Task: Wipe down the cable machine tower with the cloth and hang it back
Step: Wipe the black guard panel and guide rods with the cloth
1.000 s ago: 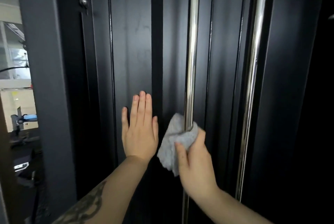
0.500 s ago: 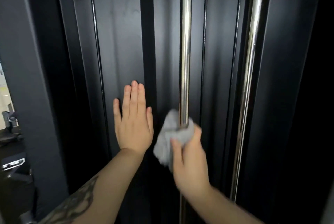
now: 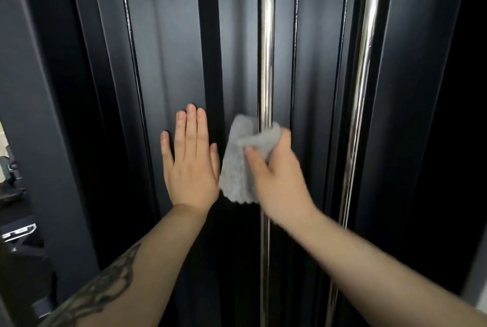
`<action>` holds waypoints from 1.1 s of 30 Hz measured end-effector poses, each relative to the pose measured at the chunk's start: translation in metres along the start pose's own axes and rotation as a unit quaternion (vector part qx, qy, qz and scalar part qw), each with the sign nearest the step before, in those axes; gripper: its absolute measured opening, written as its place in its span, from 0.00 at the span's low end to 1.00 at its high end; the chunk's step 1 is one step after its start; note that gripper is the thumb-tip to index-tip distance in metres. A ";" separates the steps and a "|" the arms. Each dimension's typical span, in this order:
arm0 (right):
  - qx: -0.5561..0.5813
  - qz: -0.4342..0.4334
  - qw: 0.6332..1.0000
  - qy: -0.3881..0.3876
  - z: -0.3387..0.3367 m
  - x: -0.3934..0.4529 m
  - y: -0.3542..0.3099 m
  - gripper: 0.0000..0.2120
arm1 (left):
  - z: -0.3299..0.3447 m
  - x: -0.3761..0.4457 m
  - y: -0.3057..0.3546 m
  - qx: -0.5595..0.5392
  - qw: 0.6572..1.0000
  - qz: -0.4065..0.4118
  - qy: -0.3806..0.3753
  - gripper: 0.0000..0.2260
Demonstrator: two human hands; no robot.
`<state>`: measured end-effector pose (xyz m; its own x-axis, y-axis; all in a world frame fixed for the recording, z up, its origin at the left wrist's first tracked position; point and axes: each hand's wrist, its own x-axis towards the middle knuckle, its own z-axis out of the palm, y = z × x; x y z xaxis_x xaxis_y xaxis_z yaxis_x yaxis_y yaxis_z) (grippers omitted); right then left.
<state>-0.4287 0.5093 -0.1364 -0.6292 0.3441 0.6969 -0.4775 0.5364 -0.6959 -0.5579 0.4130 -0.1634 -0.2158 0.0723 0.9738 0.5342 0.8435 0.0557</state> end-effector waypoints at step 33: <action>-0.085 -0.080 0.993 0.014 -0.028 0.104 -0.092 0.17 | 0.005 -0.002 -0.004 -0.011 1.000 0.007 0.012 0.28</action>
<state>-0.4333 0.5173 0.0054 -0.5351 0.2648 0.8022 -0.4575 0.7075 -0.5387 -0.5642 0.4121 -0.1666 -0.1895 0.0715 0.9793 0.5549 0.8306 0.0467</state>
